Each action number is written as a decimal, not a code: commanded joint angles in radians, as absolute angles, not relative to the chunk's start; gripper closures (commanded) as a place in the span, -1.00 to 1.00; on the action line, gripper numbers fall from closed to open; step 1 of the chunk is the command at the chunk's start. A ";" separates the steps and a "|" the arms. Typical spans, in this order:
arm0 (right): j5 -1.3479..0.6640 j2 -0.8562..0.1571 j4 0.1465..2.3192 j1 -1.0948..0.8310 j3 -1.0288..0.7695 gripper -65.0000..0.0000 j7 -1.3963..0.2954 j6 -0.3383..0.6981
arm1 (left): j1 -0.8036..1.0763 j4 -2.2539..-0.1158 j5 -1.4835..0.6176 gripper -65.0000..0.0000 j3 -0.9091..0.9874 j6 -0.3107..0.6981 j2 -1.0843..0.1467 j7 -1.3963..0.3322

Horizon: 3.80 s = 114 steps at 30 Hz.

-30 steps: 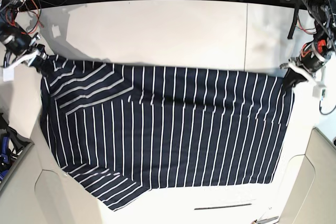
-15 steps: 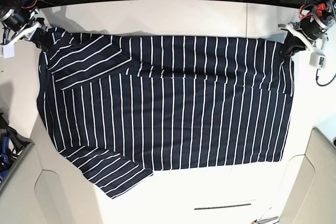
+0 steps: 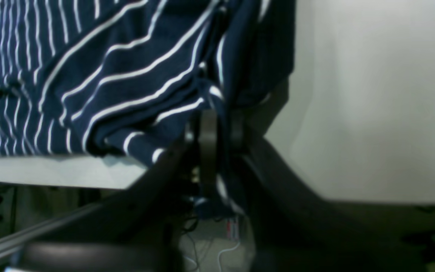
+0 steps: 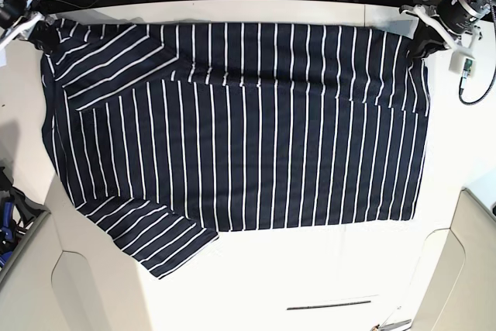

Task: Fold the T-shirt properly
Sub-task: 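Lay the shoulder edge down and open both grippers, then grasp the shirt's side edges with both grippers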

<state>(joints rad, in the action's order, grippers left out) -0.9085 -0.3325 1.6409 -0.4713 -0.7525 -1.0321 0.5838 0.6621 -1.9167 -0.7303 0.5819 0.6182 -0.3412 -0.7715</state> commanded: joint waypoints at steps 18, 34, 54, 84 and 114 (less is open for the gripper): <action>-0.942 -0.352 1.658 -0.465 -0.839 -0.09 -0.993 0.588 | 0.668 -1.938 -0.863 0.21 0.650 0.625 -0.346 -0.783; -0.891 -0.456 1.626 -0.141 -0.910 -0.09 -0.903 0.587 | 0.540 -1.938 -0.954 -0.06 0.836 0.671 -0.367 -0.794; -0.519 -0.467 0.849 0.488 -0.442 -0.10 -0.591 0.572 | 0.033 -1.412 -0.793 -0.29 0.510 0.632 -0.562 -0.712; -0.445 -0.414 0.633 0.503 -0.440 -0.10 -0.511 0.574 | -0.543 -0.541 -0.530 -0.31 0.221 0.580 -0.525 -0.461; -0.466 -0.352 0.755 0.505 -0.440 1.00 -0.668 0.592 | -0.598 -0.630 -0.608 1.00 0.221 0.686 -0.493 -0.634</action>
<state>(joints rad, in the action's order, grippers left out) -0.4446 -0.3347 0.7338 0.4763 -0.4389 -0.6918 0.5804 -0.5632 -0.6109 -0.5888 0.2188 0.6647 -0.4706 -0.6525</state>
